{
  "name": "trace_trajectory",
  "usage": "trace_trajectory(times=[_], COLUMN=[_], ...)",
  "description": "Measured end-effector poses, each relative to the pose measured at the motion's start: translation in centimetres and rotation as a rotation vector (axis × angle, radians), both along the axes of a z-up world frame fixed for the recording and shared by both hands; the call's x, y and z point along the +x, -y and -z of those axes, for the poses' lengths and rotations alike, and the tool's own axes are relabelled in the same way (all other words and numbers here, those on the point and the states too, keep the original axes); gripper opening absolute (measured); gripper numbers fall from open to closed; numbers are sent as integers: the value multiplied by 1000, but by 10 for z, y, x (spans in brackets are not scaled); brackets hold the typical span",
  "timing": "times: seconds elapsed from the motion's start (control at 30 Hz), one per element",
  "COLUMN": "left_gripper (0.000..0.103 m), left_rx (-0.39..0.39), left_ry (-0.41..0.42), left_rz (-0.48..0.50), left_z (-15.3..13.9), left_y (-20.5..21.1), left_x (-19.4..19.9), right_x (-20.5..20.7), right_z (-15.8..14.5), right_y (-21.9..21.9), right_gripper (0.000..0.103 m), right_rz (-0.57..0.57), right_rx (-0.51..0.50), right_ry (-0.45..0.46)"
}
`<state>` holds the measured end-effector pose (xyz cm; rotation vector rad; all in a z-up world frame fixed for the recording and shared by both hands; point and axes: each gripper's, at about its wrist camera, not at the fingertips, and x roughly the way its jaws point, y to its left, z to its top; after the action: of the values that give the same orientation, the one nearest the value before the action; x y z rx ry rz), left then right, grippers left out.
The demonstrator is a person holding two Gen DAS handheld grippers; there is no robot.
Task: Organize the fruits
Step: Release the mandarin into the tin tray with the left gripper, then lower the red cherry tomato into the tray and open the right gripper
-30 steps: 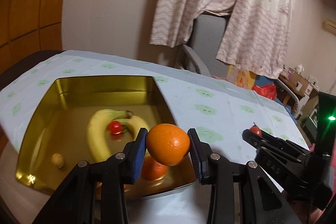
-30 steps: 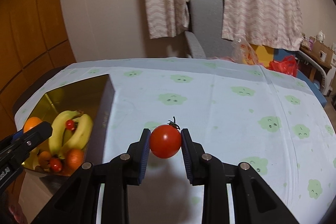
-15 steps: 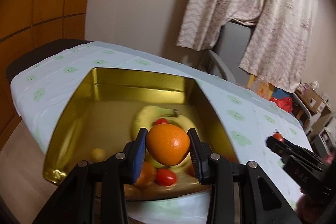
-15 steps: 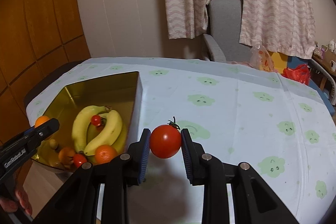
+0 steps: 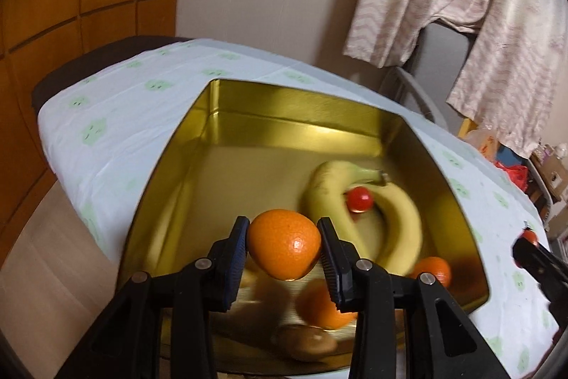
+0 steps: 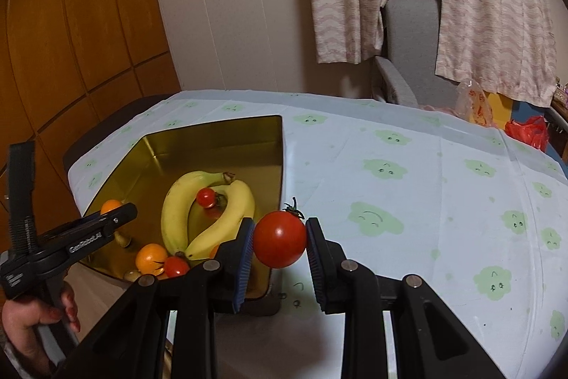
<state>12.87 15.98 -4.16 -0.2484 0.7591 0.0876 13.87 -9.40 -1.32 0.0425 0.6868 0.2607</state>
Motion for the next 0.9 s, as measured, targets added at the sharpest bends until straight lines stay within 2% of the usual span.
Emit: trace_trajectory(times=[0.23,0.3,0.43,0.47,0.5,0.57,0.67,0.8,0.9], left_gripper=[41,49,56,62,73,82,86,100,103], left_rx=[-16,-13,-23,-13,-5,1,15,50,68], left_ry=[-26,-22,-8,-2,5,41,57,75,82], left_rz=[-24,-21,-14,-19,-26,-35,-44,-85,-96], left_z=[12,12,9,7,4,-3,-11,-20,-24], left_y=[-13,-14,-12,-10,-10,-8,-7,-5,-4], left_x=[3,3,-3,-5,-6,-15,-22,-35,-42], right_x=[0,1,0,0,0,0,1,4,9], right_z=[2,3,4,4,5,6,7,6,5], right_y=[-10,-12,-16,-17,-18,-18,-20,-24,-31], right_gripper=[29,29,29,29,29,29,29,29,29], right_rz=[-27,-33,-44,-46,-48,-53,-58,-76,-98], right_rx=[-12,-13,-14,-14,-14,-13,-8,8,14], right_ry=[-11,-13,-16,-17,-18,-23,-28,-37,-40])
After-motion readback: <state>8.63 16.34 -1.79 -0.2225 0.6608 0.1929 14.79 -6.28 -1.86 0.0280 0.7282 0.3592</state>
